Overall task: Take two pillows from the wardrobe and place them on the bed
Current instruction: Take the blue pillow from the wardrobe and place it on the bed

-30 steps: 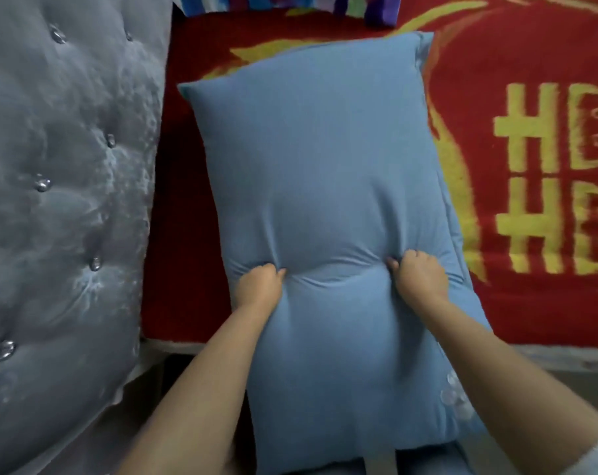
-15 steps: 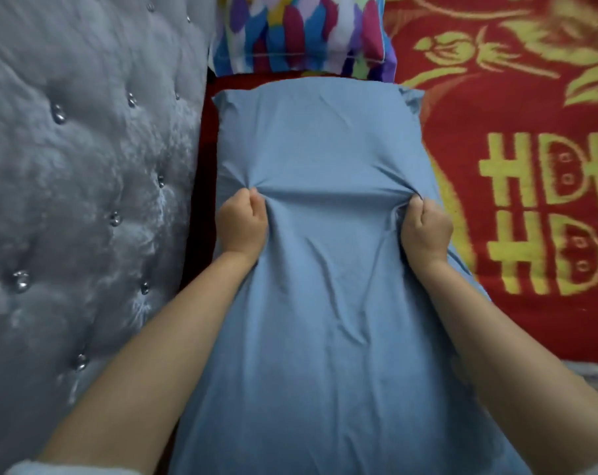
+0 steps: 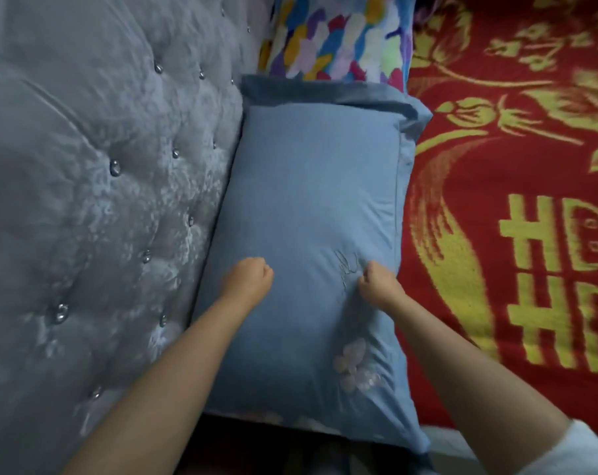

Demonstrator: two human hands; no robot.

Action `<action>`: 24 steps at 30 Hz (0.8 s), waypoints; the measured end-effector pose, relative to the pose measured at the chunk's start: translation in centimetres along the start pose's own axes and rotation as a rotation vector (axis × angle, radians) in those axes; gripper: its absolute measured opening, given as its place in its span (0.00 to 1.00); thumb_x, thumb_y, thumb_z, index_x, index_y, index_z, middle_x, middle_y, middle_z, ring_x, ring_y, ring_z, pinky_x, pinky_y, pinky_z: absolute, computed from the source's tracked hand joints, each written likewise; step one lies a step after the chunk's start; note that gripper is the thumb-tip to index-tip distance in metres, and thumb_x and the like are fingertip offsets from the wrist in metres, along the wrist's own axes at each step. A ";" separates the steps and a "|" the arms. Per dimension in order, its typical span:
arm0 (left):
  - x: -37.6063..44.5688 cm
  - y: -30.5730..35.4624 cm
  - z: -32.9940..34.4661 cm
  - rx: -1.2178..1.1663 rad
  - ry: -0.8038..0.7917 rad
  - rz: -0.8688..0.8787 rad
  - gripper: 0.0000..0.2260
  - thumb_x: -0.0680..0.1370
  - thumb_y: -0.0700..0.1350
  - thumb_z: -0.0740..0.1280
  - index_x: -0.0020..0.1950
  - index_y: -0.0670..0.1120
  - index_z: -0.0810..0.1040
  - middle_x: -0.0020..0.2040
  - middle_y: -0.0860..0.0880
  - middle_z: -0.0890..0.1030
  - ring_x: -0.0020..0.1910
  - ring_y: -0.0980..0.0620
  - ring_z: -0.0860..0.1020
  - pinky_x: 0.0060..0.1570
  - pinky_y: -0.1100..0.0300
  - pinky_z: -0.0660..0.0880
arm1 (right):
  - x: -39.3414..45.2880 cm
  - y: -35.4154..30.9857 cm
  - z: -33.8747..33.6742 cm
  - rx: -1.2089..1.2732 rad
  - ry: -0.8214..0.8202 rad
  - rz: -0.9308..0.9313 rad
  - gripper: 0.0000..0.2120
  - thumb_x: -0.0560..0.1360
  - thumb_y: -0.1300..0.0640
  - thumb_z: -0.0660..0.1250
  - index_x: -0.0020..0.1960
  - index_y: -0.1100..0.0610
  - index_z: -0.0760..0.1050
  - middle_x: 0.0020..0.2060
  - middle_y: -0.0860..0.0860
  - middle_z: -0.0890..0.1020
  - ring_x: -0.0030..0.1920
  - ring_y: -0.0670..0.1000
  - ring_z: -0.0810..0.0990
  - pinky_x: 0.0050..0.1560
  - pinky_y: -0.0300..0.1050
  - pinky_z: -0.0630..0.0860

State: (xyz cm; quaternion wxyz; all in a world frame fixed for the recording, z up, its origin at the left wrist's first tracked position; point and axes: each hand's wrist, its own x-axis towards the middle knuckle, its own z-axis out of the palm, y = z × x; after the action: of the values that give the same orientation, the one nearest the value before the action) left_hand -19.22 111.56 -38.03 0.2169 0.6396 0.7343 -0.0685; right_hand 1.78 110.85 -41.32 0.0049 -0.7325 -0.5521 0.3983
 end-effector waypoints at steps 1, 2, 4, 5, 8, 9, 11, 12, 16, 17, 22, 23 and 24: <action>-1.1 0.2 1.1 0.026 -0.049 0.000 0.13 0.80 0.41 0.56 0.52 0.33 0.75 0.57 0.34 0.78 0.55 0.37 0.77 0.50 0.49 0.74 | -0.2 0.3 0.0 -0.043 -0.034 -0.025 0.12 0.77 0.62 0.55 0.35 0.58 0.60 0.55 0.69 0.75 0.55 0.64 0.75 0.53 0.52 0.72; -2.0 0.5 1.9 0.039 -0.079 -0.007 0.12 0.80 0.41 0.56 0.53 0.35 0.75 0.57 0.35 0.78 0.55 0.37 0.76 0.51 0.49 0.74 | -0.6 0.5 -0.2 -0.089 -0.060 -0.057 0.15 0.77 0.61 0.54 0.32 0.57 0.58 0.55 0.68 0.76 0.55 0.64 0.75 0.53 0.52 0.72; -3.6 1.4 2.6 0.038 -0.084 -0.043 0.11 0.80 0.42 0.57 0.56 0.37 0.74 0.58 0.37 0.76 0.56 0.38 0.75 0.52 0.49 0.74 | -1.4 0.8 -1.1 -0.150 -0.094 -0.122 0.13 0.77 0.60 0.54 0.34 0.59 0.64 0.54 0.68 0.76 0.55 0.63 0.75 0.53 0.52 0.72; -4.2 1.9 2.6 0.030 -0.069 -0.065 0.11 0.79 0.42 0.57 0.56 0.38 0.74 0.58 0.38 0.76 0.57 0.39 0.75 0.53 0.49 0.74 | -1.8 0.9 -1.8 -0.179 -0.106 -0.161 0.10 0.78 0.60 0.55 0.40 0.63 0.69 0.54 0.67 0.76 0.55 0.63 0.74 0.53 0.53 0.72; -6.8 4.1 1.7 -0.007 0.003 -0.131 0.11 0.78 0.39 0.58 0.59 0.41 0.75 0.61 0.40 0.75 0.59 0.41 0.74 0.55 0.51 0.73 | -3.2 0.9 -4.3 -0.265 -0.131 -0.300 0.10 0.78 0.60 0.55 0.49 0.66 0.69 0.51 0.65 0.75 0.55 0.64 0.73 0.54 0.55 0.72; -8.0 4.9 1.3 -0.022 0.038 -0.162 0.12 0.78 0.38 0.58 0.59 0.41 0.75 0.62 0.41 0.74 0.59 0.42 0.73 0.56 0.51 0.73 | -3.8 0.8 -5.2 -0.298 -0.125 -0.368 0.09 0.78 0.60 0.55 0.49 0.65 0.70 0.50 0.64 0.74 0.55 0.64 0.73 0.54 0.54 0.72; -11.3 6.4 0.5 -0.046 0.106 -0.257 0.13 0.77 0.37 0.59 0.59 0.42 0.75 0.62 0.41 0.74 0.61 0.42 0.72 0.57 0.51 0.72 | -5.6 0.5 -6.9 -0.361 -0.133 -0.500 0.11 0.78 0.60 0.56 0.53 0.66 0.70 0.54 0.64 0.74 0.57 0.64 0.73 0.55 0.54 0.72; -13.2 7.1 0.0 -0.051 0.146 -0.306 0.12 0.77 0.37 0.59 0.58 0.41 0.76 0.61 0.41 0.74 0.60 0.42 0.72 0.58 0.50 0.72 | -6.7 0.2 -7.5 -0.392 -0.143 -0.565 0.12 0.78 0.59 0.56 0.56 0.66 0.70 0.57 0.64 0.74 0.58 0.63 0.72 0.56 0.54 0.71; -23.1 8.6 -0.9 -0.020 0.294 -0.505 0.11 0.77 0.40 0.60 0.57 0.42 0.77 0.59 0.40 0.76 0.59 0.40 0.74 0.56 0.51 0.73 | -12.7 -1.3 -8.9 -0.463 -0.200 -0.855 0.15 0.78 0.59 0.57 0.63 0.63 0.69 0.63 0.62 0.73 0.63 0.62 0.71 0.61 0.52 0.69; -26.0 8.8 -1.0 -0.013 0.323 -0.553 0.11 0.77 0.41 0.60 0.56 0.42 0.77 0.59 0.40 0.77 0.58 0.40 0.74 0.55 0.51 0.73 | -14.5 -1.7 -8.9 -0.453 -0.222 -0.914 0.16 0.78 0.59 0.57 0.65 0.62 0.68 0.65 0.62 0.73 0.64 0.61 0.71 0.62 0.50 0.68; -40.8 8.7 0.3 -0.022 0.447 -0.808 0.10 0.77 0.43 0.60 0.55 0.41 0.76 0.56 0.39 0.77 0.55 0.39 0.76 0.51 0.49 0.75 | -25.3 -2.8 -6.8 -0.468 -0.311 -1.213 0.16 0.78 0.61 0.58 0.65 0.62 0.70 0.64 0.62 0.74 0.64 0.61 0.71 0.63 0.51 0.68; -43.6 8.8 0.8 -0.011 0.469 -0.859 0.11 0.77 0.43 0.60 0.55 0.41 0.76 0.56 0.39 0.77 0.55 0.39 0.76 0.51 0.49 0.75 | -27.7 -2.7 -6.0 -0.474 -0.331 -1.274 0.15 0.78 0.62 0.58 0.63 0.63 0.71 0.63 0.63 0.75 0.63 0.62 0.72 0.62 0.51 0.68; -46.5 9.1 1.4 -0.004 0.497 -0.912 0.11 0.77 0.43 0.60 0.56 0.41 0.76 0.57 0.39 0.77 0.55 0.39 0.75 0.51 0.49 0.74 | -30.2 -2.3 -5.2 -0.488 -0.352 -1.334 0.14 0.77 0.63 0.58 0.62 0.65 0.72 0.62 0.64 0.76 0.62 0.62 0.73 0.60 0.52 0.69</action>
State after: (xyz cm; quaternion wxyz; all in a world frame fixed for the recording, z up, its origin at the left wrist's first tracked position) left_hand -5.98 70.33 -18.83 -0.0147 0.2513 0.9678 -0.0008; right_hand 0.82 89.42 -19.31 -0.0059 -0.1455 -0.9465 0.2880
